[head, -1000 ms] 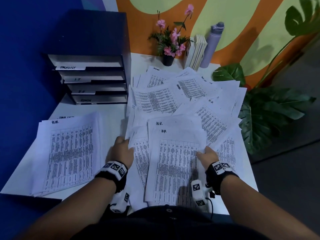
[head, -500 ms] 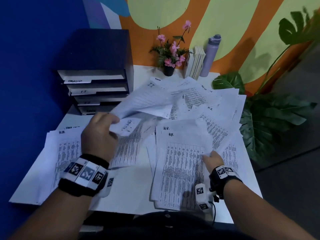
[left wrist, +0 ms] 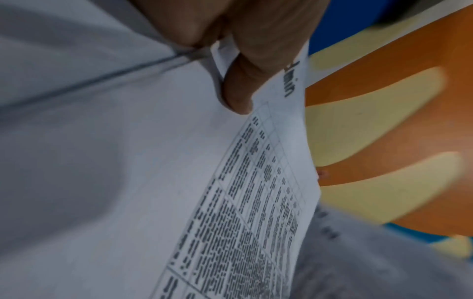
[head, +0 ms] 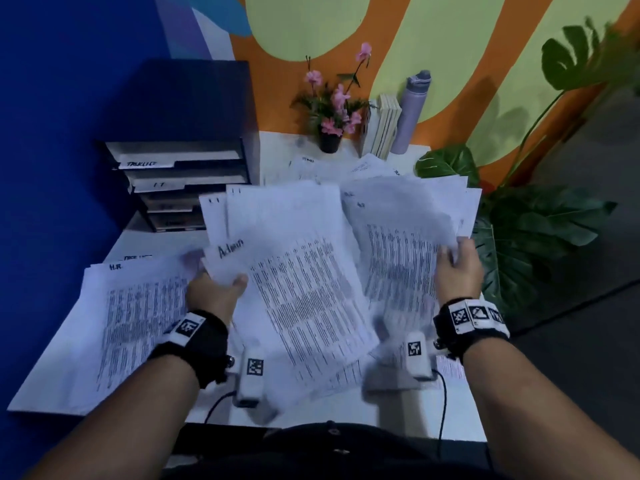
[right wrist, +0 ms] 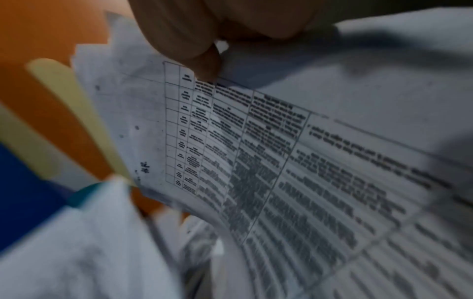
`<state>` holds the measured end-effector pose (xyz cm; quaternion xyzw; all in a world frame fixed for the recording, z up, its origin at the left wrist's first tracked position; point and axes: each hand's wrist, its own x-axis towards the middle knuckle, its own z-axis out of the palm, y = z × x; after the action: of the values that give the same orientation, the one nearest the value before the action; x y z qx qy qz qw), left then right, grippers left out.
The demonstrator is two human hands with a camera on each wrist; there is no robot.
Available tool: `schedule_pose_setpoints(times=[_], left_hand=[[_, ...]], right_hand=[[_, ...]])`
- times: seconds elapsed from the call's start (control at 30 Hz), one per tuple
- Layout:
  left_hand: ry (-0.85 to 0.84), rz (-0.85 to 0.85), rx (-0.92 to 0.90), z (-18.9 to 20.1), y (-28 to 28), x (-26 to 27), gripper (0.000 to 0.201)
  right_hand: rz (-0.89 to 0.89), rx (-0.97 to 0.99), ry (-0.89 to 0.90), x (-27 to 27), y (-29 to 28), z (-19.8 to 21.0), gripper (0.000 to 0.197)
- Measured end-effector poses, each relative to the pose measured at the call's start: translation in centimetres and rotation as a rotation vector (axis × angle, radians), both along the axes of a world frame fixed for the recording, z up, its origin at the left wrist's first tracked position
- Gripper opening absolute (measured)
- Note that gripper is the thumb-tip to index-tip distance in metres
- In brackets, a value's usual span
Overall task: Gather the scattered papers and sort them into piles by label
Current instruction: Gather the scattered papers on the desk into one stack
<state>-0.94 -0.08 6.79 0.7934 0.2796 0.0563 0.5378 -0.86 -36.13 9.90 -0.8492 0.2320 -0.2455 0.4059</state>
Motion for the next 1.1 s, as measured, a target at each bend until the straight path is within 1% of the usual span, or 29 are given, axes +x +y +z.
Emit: schedule_pose_setpoints(times=[0.03,0.07,0.13,0.17,0.2,0.23,0.27,0.3,0.33,0.37,0.4,0.47,0.5,0.57,0.63,0.67,0.7,0.77,0.8,0.83,0.9,0.97,1.03,1.07,1.1], left_hand=[[0.085,-0.056,-0.004,-2.2,0.1,-0.2,0.035],[0.174,-0.111,0.005,-3.4,-0.1,-0.7,0.042],[0.317,-0.174,0.074,-5.9,0.0,-1.2,0.056],[0.335,-0.171,0.096,-6.5,0.0,-1.5,0.058],[0.318,-0.157,0.088,-6.9,-0.1,-1.7,0.056],[0.281,-0.142,0.069,-7.6,0.1,-1.7,0.051],[0.252,-0.129,0.048,-7.7,0.1,-1.7,0.044],[0.228,-0.115,0.026,-7.8,0.2,-1.6,0.039],[0.242,-0.108,0.007,-7.8,0.2,-1.6,0.038],[0.263,-0.112,-0.005,-7.9,0.1,-1.6,0.041],[0.314,-0.123,-0.007,-7.7,0.0,-1.7,0.046],[0.408,-0.147,-0.013,-7.5,-0.5,-2.0,0.055],[0.417,-0.161,-0.026,-7.4,-0.7,-2.2,0.059],[0.380,-0.215,-0.034,-7.0,-1.3,-2.6,0.066],[0.347,-0.281,-0.012,-6.6,-1.6,-3.2,0.079],[0.340,-0.314,0.005,-6.7,-1.6,-3.5,0.088],[0.336,-0.343,0.015,-7.0,-1.5,-3.7,0.091],[0.324,-0.383,0.037,-7.2,-1.5,-4.0,0.078],[0.302,-0.385,0.035,-7.0,-1.5,-4.1,0.069],[0.276,-0.382,0.009,-6.4,-1.5,-4.1,0.063],[0.184,-0.393,-0.068,-4.3,-1.7,-4.1,0.053],[0.068,-0.411,-0.143,-1.8,-1.9,-4.0,0.046],[-0.019,-0.414,-0.158,0.9,-2.3,-3.8,0.038],[-0.050,-0.407,-0.174,2.1,-2.5,-3.5,0.033],[-0.078,-0.394,-0.205,3.2,-2.6,-3.2,0.027]], right_hand=[[0.023,-0.029,-0.042,0.1,0.4,1.2,0.007],[0.044,-0.061,-0.084,0.1,0.8,2.3,0.009],[0.082,-0.106,-0.191,0.2,1.6,4.2,0.018],[0.103,-0.130,-0.243,0.2,2.0,5.1,0.022],[0.123,-0.146,-0.279,0.2,2.5,5.7,0.020],[0.138,-0.136,-0.282,0.3,2.8,5.9,0.014],[0.158,-0.095,-0.244,0.4,3.3,5.7,0.004],[0.171,-0.014,-0.175,0.6,3.8,5.3,0.011],[0.188,0.074,-0.086,0.6,4.3,4.6,0.024],[0.214,0.146,0.021,0.6,4.8,3.5,0.034],[0.240,0.161,0.128,0.5,5.5,2.4,0.037],[0.285,0.108,0.337,0.0,6.8,-0.5,0.037],[0.317,0.097,0.415,-0.2,7.3,-2.2,0.036],[0.396,0.092,0.509,-0.8,8.3,-5.2,0.031],[0.479,0.091,0.580,-1.2,8.9,-7.5,0.018],[0.518,0.064,0.625,-1.3,9.1,-8.5,0.014],[0.553,0.017,0.674,-1.3,9.1,-9.6,0.015],[0.610,-0.037,0.731,-1.4,8.9,-11.0,0.015],[0.627,-0.019,0.731,-1.4,8.7,-11.1,0.016],[0.634,0.032,0.723,-1.4,8.3,-11.2,0.022],[0.613,0.245,0.703,-1.4,7.3,-10.1,0.045],[0.565,0.506,0.679,-1.3,6.5,-8.1,0.075],[0.512,0.688,0.606,-0.7,6.4,-6.3,0.100],[0.490,0.749,0.533,-0.4,6.6,-5.2,0.107],[0.457,0.802,0.450,0.0,6.9,-4.3,0.104]])
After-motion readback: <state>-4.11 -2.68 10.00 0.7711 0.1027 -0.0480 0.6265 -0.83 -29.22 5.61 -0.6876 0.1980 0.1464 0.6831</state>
